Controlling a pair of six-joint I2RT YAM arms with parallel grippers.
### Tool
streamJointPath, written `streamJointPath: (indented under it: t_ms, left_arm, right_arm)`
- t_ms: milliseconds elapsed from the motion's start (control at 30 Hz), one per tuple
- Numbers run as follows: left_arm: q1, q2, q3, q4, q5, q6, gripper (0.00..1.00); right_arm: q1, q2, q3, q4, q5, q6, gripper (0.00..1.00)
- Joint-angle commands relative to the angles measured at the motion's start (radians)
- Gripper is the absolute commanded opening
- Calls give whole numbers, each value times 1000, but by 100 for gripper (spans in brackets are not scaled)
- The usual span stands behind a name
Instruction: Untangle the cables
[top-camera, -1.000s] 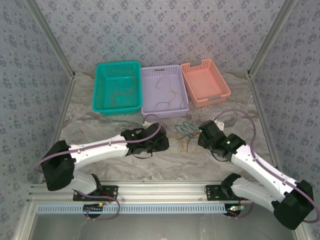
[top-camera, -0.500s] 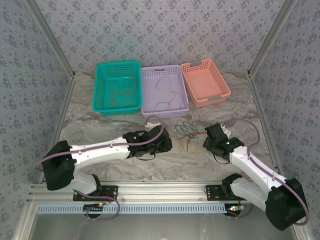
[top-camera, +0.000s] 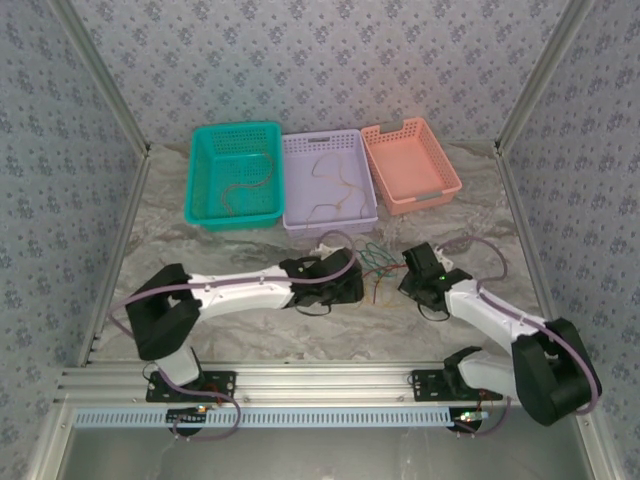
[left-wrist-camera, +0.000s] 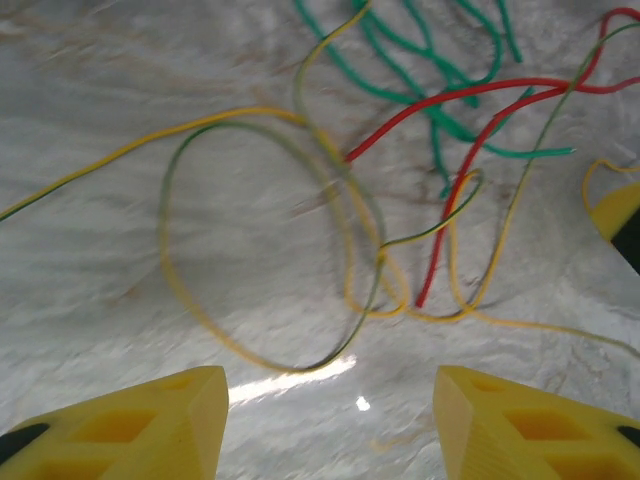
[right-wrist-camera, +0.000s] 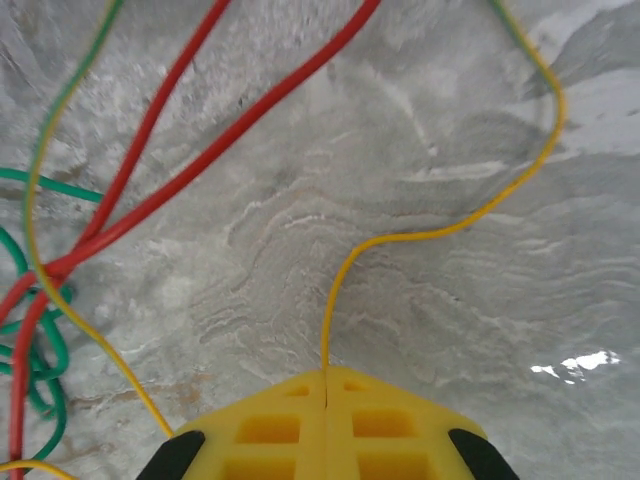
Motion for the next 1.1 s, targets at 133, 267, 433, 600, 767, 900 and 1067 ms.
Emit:
streamJointPath:
  t_ms: [133,267,433,600,767,900,1067]
  left_arm:
    - [2,179,190,-18,-7,62,60]
    - [10,233,226,-6,-8,76,57]
    - [11,254,222,1,-18,75,52]
    - [12,245,192,15,-42,65,48]
    - [20,247,168,32,-63,48,41]
    - [21,221,125,61,-84,37,40]
    - [28,212,106,47,-105,43,28]
  right_arm:
    - [2,-272,150,-268,152,-58,0]
    - [2,-319,317,-354,175,-135,0]
    - [-3,-304,538,-390,186,-228,0]
    - [-23,-242,793,-402,159,-300,0]
    - [-43,-171,1028,-416,146,-357,0]
    - [-51,-128,1170,-437,135,-379,0]
    - [-56,-102,1268,-440,113,-392,0]
